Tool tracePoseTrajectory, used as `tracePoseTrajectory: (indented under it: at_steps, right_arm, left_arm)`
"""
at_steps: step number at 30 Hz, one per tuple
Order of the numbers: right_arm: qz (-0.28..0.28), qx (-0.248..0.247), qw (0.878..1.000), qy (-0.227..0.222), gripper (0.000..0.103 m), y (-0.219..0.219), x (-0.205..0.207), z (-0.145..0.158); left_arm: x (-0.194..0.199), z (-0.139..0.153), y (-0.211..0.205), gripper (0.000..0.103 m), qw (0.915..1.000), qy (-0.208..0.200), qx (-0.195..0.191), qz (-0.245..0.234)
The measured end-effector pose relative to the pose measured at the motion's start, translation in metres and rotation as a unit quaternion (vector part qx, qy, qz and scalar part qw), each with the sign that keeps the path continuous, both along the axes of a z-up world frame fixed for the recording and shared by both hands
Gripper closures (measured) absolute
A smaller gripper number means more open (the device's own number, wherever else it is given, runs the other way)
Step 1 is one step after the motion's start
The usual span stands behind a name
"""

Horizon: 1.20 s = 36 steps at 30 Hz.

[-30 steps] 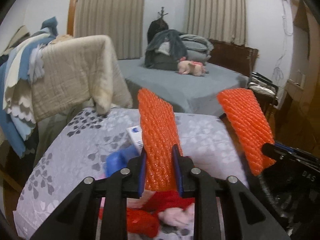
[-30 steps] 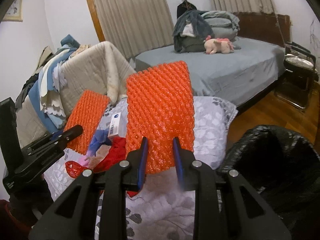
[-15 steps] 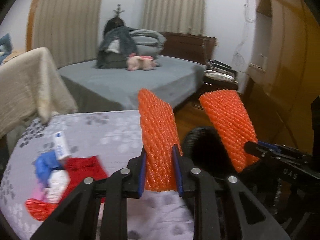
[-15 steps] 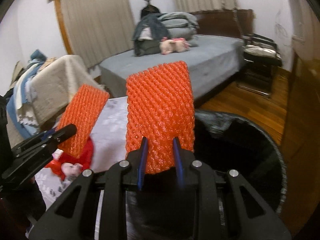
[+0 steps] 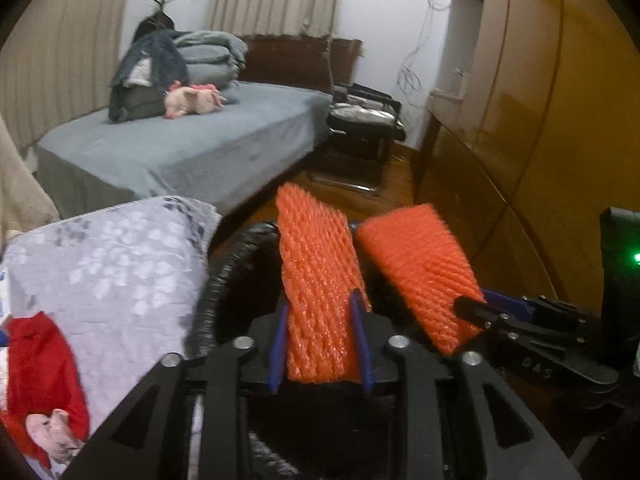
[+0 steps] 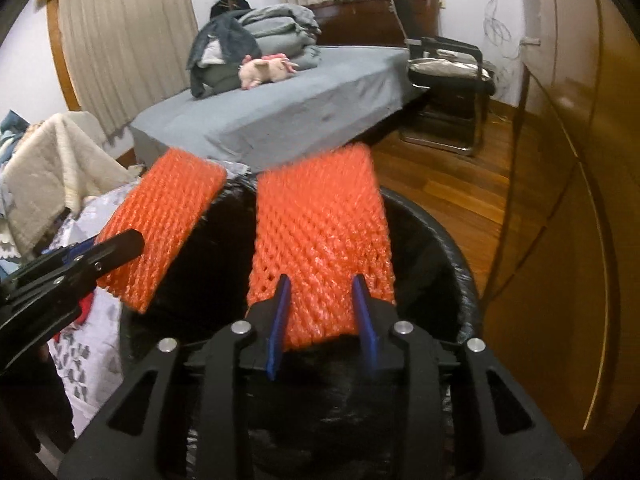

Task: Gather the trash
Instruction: 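Carry both orange sleeves over the trash bin and open both tools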

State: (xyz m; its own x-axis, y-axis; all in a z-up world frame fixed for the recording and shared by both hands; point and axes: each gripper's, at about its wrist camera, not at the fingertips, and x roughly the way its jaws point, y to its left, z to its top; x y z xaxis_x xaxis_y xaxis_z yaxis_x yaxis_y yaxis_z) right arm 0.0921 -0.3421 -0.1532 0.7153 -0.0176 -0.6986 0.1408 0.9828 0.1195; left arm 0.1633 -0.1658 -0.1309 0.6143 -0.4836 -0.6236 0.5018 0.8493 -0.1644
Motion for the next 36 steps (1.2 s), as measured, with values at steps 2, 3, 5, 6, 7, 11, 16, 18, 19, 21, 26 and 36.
tracePoseTrajectory:
  at_steps: [2,3,5,6,7,11,16,18,19,21,26,36]
  right_arm:
    - [-0.007,-0.001,1.000,0.002,0.062,-0.005,-0.004,-0.003]
    - [-0.009,0.000,1.000,0.003,0.060,-0.008,-0.006,-0.005]
    - [-0.013,-0.002,1.000,0.001,0.051,-0.008,-0.007,-0.005]
    - [-0.015,-0.004,1.000,-0.002,0.044,-0.008,-0.009,-0.005]
    - [-0.016,-0.006,1.000,-0.006,0.035,-0.007,-0.011,-0.004]
    - [-0.014,-0.010,0.999,-0.030,0.012,0.005,-0.011,0.008]
    - [0.020,0.007,0.998,-0.064,0.008,0.041,-0.004,0.029]
    - [0.034,0.006,0.997,-0.072,0.008,0.059,0.001,0.034]
    - [0.047,0.008,0.996,-0.077,0.008,0.071,0.004,0.036]
    - [0.067,0.012,0.994,-0.082,0.008,0.091,0.009,0.039]
    - [0.116,0.017,0.989,-0.087,0.008,0.144,0.021,0.039]
    - [0.186,0.000,0.979,-0.082,0.008,0.224,0.035,0.019]
  left_arm:
    - [-0.001,-0.003,-0.001,0.047,1.0000,0.003,-0.005,-0.005]
    - [-0.002,-0.003,0.000,0.045,1.0000,0.004,-0.005,-0.005]
    - [-0.003,-0.004,0.006,0.042,1.0000,0.006,-0.004,-0.002]
    - [-0.005,-0.003,0.012,0.039,1.0000,0.004,-0.004,0.004]
    - [-0.005,-0.002,0.016,0.036,1.0000,0.001,-0.002,0.010]
    - [-0.012,0.009,0.049,0.025,0.9985,-0.023,0.010,0.048]
    - [-0.028,0.024,0.103,0.014,0.9918,-0.058,0.024,0.112]
    - [-0.036,0.028,0.126,0.013,0.9867,-0.073,0.035,0.141]
    - [-0.040,0.030,0.140,0.013,0.9833,-0.079,0.042,0.158]
    - [-0.046,0.031,0.164,0.013,0.9770,-0.085,0.051,0.189]
    - [-0.058,0.030,0.217,0.013,0.9592,-0.089,0.069,0.259]
    - [-0.072,-0.008,0.282,0.013,0.9391,-0.048,0.082,0.330]
